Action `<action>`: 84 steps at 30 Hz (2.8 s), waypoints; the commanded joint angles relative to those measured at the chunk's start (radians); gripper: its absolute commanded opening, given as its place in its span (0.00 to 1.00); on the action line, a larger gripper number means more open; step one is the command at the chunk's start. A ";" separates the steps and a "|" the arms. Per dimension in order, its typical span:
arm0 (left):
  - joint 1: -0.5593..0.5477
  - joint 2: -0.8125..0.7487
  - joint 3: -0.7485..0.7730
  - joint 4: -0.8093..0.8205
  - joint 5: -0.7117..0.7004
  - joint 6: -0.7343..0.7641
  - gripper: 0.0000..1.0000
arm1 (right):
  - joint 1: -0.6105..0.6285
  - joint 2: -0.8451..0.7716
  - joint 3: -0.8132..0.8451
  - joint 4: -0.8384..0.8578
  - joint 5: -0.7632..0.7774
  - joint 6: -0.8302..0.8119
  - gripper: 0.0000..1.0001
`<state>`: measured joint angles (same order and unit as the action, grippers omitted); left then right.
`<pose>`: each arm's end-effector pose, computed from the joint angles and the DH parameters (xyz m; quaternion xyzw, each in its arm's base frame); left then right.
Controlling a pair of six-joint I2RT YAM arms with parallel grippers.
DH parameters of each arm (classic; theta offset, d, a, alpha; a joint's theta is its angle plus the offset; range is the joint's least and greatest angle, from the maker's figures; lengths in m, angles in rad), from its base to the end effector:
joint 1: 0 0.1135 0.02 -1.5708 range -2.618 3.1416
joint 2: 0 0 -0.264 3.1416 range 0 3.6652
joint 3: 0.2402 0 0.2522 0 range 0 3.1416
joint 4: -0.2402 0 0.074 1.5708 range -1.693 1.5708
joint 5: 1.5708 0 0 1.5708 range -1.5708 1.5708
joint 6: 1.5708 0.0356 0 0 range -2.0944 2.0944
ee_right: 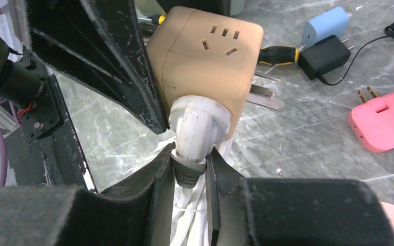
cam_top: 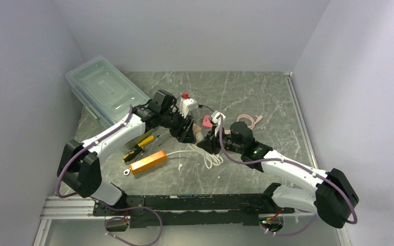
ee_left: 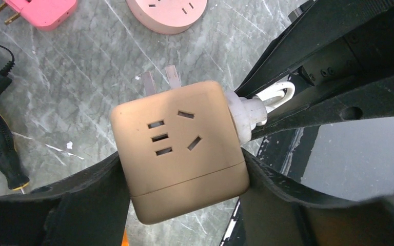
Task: Pull the plug off the socket
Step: Remove the plug from the socket.
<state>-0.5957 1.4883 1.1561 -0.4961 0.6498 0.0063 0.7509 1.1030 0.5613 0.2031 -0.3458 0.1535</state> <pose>0.2516 -0.1966 0.2780 0.3724 0.8091 -0.3845 0.2426 0.1695 0.1747 0.2385 -0.3316 0.7391 0.3750 0.4507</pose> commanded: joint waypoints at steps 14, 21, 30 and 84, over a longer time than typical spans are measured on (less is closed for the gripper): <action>0.012 0.000 0.044 -0.006 0.040 0.021 0.00 | 0.123 -0.031 0.028 0.004 0.342 -0.083 0.00; -0.004 0.007 0.034 -0.008 -0.261 -0.041 0.00 | 0.212 0.056 0.071 0.011 0.375 -0.085 0.00; -0.006 -0.029 0.021 0.020 -0.112 0.036 0.00 | 0.181 0.067 0.069 0.033 0.227 -0.027 0.00; 0.006 -0.084 0.029 -0.048 -0.167 0.090 0.00 | -0.081 -0.068 -0.058 0.134 0.099 0.075 0.00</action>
<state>-0.6113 1.4345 1.1519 -0.4679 0.5770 0.1032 0.6315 1.1042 0.5125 0.3580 -0.5442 0.2771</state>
